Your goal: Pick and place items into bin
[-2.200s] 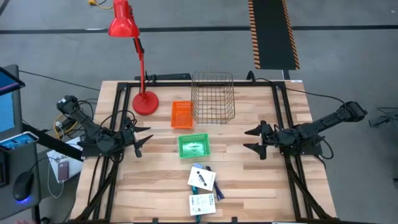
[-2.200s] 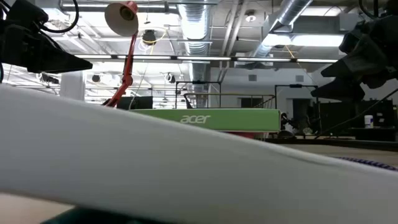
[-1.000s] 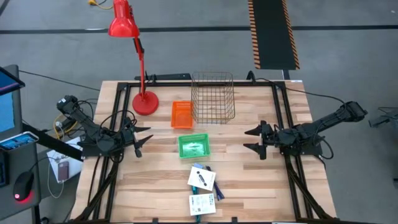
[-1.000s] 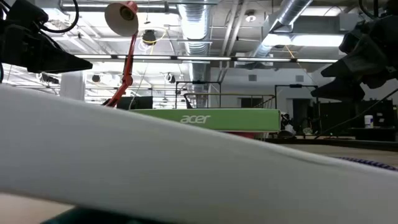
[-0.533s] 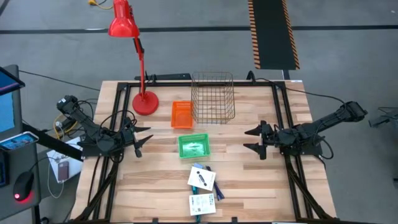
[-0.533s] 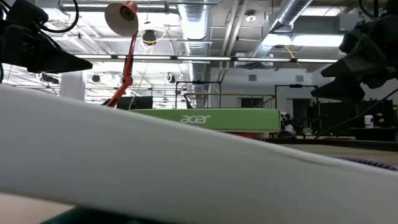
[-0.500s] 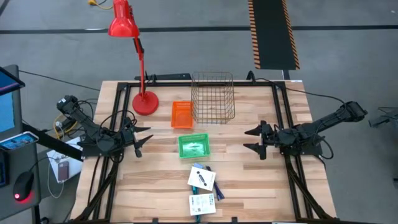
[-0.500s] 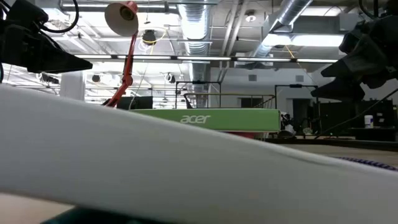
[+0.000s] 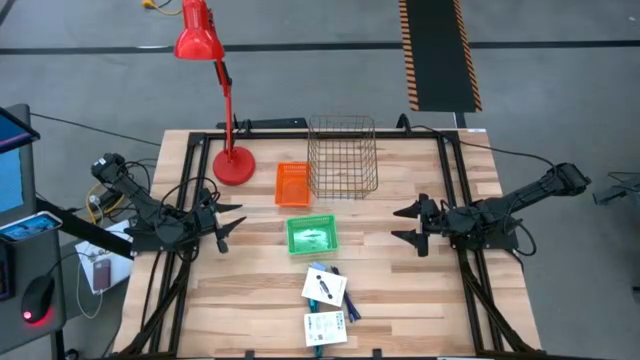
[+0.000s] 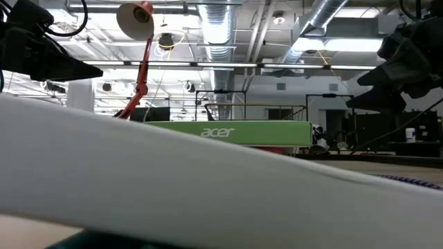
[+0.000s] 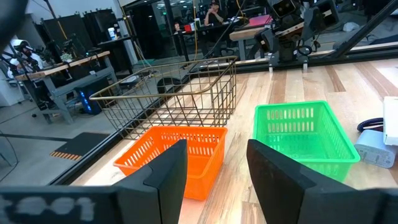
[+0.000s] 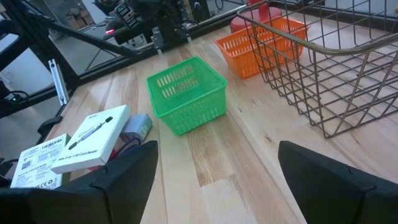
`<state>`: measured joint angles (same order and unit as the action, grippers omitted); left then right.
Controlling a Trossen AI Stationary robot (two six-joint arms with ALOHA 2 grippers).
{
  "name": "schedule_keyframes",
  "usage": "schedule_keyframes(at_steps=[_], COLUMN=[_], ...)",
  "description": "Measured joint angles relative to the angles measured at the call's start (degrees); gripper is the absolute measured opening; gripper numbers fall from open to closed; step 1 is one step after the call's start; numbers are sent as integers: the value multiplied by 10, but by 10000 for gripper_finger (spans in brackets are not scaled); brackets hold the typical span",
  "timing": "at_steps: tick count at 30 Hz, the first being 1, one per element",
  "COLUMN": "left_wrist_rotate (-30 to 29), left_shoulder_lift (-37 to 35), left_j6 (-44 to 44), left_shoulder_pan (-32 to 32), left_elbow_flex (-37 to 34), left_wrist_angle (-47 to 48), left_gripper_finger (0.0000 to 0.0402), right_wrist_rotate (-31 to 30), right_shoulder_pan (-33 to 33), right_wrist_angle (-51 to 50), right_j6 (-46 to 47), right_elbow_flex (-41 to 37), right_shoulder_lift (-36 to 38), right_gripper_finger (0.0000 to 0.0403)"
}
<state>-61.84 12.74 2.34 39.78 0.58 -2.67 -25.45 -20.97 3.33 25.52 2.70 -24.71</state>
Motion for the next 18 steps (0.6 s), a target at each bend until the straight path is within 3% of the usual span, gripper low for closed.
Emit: schedule_keyframes(at_steps=[18], left_wrist_rotate=[2], left_shoulder_lift=[0], left_j6=[-3], left_shoulder_pan=[0], left_elbow_flex=[0], left_wrist_angle=[-6], left_gripper_finger=[160], right_wrist_rotate=[0], right_shoulder_pan=[0], right_wrist_angle=[0], right_j6=[0], right_elbow_flex=[0], right_shoulder_lift=[0], right_gripper_finger=[327])
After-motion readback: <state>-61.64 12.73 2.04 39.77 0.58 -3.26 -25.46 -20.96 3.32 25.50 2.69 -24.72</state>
